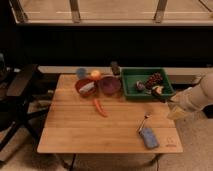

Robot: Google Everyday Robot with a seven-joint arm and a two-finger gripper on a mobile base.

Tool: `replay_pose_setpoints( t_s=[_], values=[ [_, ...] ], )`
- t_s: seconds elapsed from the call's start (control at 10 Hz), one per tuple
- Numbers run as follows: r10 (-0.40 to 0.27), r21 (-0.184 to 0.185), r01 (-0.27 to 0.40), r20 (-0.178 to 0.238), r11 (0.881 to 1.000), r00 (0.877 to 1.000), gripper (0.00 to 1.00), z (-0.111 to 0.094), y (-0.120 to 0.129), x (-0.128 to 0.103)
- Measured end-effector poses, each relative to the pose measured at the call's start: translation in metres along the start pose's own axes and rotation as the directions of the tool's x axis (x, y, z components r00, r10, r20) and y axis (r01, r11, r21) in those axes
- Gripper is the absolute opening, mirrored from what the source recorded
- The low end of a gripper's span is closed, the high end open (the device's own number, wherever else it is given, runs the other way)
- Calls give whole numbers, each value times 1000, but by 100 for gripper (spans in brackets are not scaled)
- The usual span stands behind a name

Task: Place brush in plastic cup

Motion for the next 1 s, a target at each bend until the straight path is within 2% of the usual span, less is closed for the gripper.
replay_pose_setpoints(
  t_s=[0.8,0.9,1.0],
  values=[
    [0,1,0,0,1000,1000,65,0,0,0],
    [3,3,-3,3,1000,1000,65,0,-1,-1],
    [32,0,-32,26,999,999,65,2,-5,-2]
  ],
)
